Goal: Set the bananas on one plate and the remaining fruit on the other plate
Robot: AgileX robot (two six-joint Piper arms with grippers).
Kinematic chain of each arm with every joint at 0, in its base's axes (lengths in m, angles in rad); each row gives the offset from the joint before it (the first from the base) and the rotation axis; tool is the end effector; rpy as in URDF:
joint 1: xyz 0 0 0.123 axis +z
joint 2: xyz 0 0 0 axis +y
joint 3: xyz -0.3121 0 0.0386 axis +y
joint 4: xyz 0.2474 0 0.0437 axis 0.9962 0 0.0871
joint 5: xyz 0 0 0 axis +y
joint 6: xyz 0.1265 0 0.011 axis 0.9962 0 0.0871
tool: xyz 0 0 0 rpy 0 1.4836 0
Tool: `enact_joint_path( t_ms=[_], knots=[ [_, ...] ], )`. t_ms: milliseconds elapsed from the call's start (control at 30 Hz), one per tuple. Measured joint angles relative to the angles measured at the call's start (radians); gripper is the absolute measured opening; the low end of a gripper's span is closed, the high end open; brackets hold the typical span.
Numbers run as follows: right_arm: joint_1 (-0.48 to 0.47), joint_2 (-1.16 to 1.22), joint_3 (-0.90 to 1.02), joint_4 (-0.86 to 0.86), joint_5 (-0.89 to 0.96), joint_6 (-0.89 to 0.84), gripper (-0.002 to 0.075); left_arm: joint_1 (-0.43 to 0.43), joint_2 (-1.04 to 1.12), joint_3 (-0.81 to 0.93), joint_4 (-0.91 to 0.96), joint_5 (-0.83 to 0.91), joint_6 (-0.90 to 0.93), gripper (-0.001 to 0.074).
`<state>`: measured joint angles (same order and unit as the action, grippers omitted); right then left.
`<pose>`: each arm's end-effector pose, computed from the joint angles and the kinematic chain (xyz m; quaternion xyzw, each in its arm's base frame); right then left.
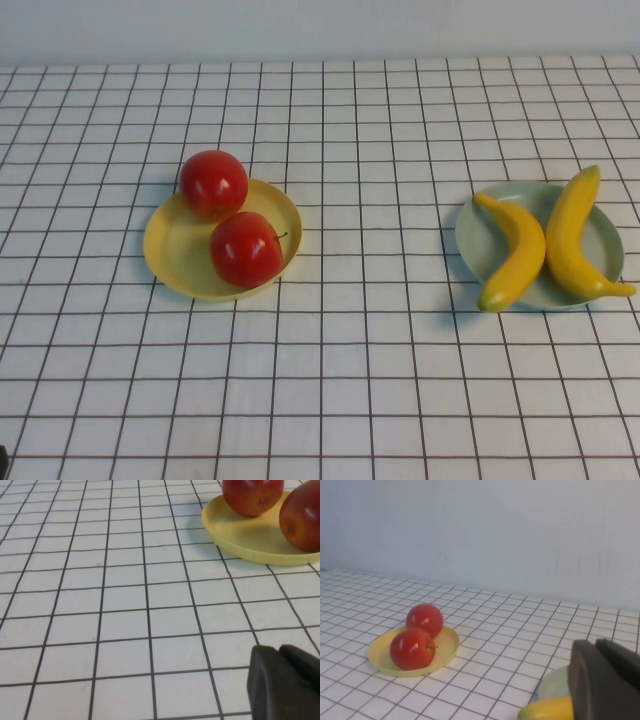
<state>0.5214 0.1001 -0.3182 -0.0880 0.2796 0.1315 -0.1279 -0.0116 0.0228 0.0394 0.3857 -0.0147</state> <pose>0.0469 0.0234 0.2921 -0.1555 0.6800 0.1927 0.6901 0.0560 -0.0053 0.1602 0.0560 0.8057 -0.0253 0.5892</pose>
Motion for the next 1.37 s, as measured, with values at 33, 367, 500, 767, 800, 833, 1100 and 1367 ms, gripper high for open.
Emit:
enact_joint_path(
  t_ms=[33, 367, 500, 767, 800, 833, 1100, 1367],
  knots=[
    [0.000, -0.018, 0.029, 0.000, -0.005, 0.002, -0.0015, 0.000, 0.000, 0.000, 0.000, 0.000, 0.000, -0.0004],
    [-0.270, -0.074, 0.314, 0.105, -0.142, 0.002, -0.0015, 0.000, 0.000, 0.000, 0.000, 0.000, 0.000, -0.0004],
    [-0.352, -0.088, 0.344, 0.111, -0.107, 0.002, -0.0015, 0.000, 0.000, 0.000, 0.000, 0.000, 0.000, -0.0004],
    [-0.361, -0.105, 0.346, 0.110, 0.060, 0.002, -0.0015, 0.000, 0.000, 0.000, 0.000, 0.000, 0.000, -0.0004],
    [-0.361, -0.105, 0.346, 0.110, 0.067, 0.002, -0.0015, 0.000, 0.000, 0.000, 0.000, 0.000, 0.000, -0.0004],
    [-0.361, -0.105, 0.346, 0.110, 0.076, 0.002, -0.0015, 0.000, 0.000, 0.000, 0.000, 0.000, 0.000, -0.0004],
    [-0.361, -0.105, 0.348, 0.110, 0.082, 0.001, -0.0015, 0.000, 0.000, 0.000, 0.000, 0.000, 0.000, -0.0004],
    [-0.361, -0.105, 0.348, 0.110, 0.082, 0.001, -0.0015, 0.000, 0.000, 0.000, 0.000, 0.000, 0.000, -0.0004]
  ],
)
